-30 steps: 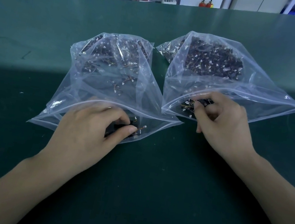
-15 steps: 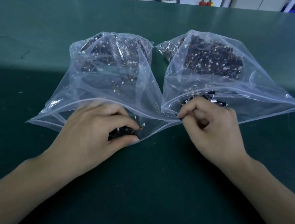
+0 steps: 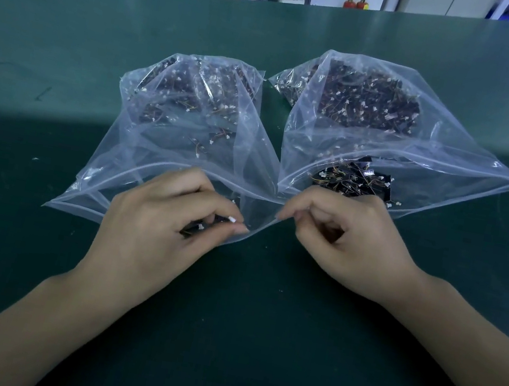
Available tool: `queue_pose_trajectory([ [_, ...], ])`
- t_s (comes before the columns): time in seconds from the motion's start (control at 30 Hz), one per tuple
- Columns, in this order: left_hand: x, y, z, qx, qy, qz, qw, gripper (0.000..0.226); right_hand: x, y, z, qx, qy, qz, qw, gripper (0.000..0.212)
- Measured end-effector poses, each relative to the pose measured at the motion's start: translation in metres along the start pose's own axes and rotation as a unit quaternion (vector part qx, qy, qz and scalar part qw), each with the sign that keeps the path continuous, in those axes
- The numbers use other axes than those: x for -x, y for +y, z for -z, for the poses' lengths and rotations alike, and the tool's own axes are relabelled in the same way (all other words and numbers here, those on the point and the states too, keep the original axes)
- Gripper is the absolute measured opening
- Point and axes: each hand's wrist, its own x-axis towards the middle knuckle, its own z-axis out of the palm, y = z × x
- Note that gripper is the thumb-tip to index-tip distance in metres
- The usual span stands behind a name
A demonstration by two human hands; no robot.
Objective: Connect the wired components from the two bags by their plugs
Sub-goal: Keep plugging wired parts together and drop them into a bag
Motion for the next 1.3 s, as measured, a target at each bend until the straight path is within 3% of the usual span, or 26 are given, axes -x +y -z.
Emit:
queue_pose_trajectory([
  [0.23,0.002,0.011,0.000,0.039,-0.003,-0.054,0.998,0.010,0.000,-0.008,-0.002,-0.043,-0.019,-0.002,0.999,0.012],
  [0.47,0.003,0.016,-0.001,0.072,-0.008,-0.063,0.995,0.016,0.001,-0.017,-0.005,-0.115,-0.088,-0.049,0.988,0.026],
  [0.6,0.004,0.016,0.003,0.082,-0.017,-0.066,0.994,0.023,0.001,-0.017,-0.004,-0.161,-0.104,-0.069,0.979,0.017],
  [0.87,0.002,0.019,0.004,0.082,-0.025,-0.088,0.992,0.031,0.002,-0.028,-0.007,-0.283,-0.074,-0.103,0.951,0.022],
  [1.03,0.004,0.014,-0.004,0.078,-0.025,-0.088,0.993,0.003,0.001,-0.028,-0.006,-0.301,-0.063,-0.103,0.946,0.021],
  [1.17,0.007,0.009,-0.008,0.087,-0.054,-0.078,0.992,0.010,0.001,-0.026,-0.006,-0.305,-0.056,-0.105,0.945,0.008],
  [1.3,0.008,0.009,-0.009,0.092,-0.010,-0.051,0.994,0.030,0.000,-0.024,-0.007,-0.287,-0.039,-0.116,0.950,0.005],
])
